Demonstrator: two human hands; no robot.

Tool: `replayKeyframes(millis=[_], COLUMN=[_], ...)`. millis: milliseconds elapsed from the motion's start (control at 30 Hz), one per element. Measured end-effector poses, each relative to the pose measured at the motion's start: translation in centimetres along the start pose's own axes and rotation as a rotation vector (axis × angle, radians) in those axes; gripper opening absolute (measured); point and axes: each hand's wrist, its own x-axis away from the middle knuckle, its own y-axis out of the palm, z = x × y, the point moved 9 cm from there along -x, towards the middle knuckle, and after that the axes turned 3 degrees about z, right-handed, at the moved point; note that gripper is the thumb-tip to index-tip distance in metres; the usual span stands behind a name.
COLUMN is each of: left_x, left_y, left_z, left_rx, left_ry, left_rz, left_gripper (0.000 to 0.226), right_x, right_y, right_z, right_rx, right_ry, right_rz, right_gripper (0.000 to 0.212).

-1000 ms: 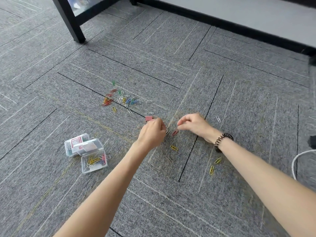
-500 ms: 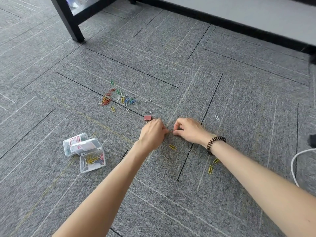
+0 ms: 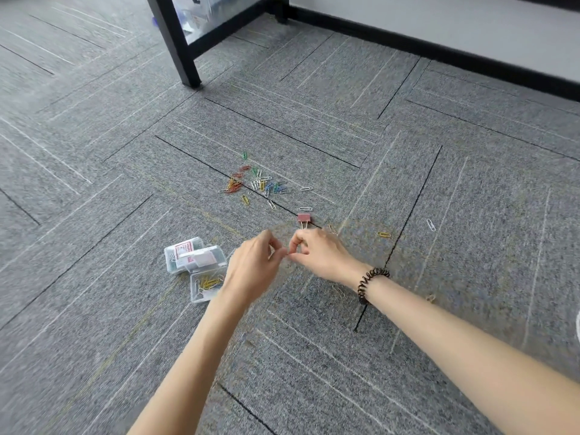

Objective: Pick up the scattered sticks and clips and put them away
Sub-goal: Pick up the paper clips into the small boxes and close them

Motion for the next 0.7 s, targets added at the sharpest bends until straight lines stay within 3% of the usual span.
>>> replayKeyframes(millis=[133, 400, 700], left_x=[2.8, 6.8, 6.3], left_y=[-3.3, -7.9, -7.1], left_z=[-2.1, -7.9, -10.0], left_rx=[0.006, -0.262, -0.258], left_ry=[-0.018, -0.082, -0.084], left_rz=[0.075, 0.175, 0.129], left_gripper=[0.016, 0.011, 0.014], right_x=[-0.3, -0.1, -0.3], right_y=[1.5, 4.7, 7.1], right_z=[-4.4, -10.7, -13.2], right_rx=[0.035, 0.193, 0.293], right_ry=[-0.104, -0.306, -0.404], right_rz=[0.019, 0.061, 0.056], right_gripper=[0.011, 0.006, 0.011])
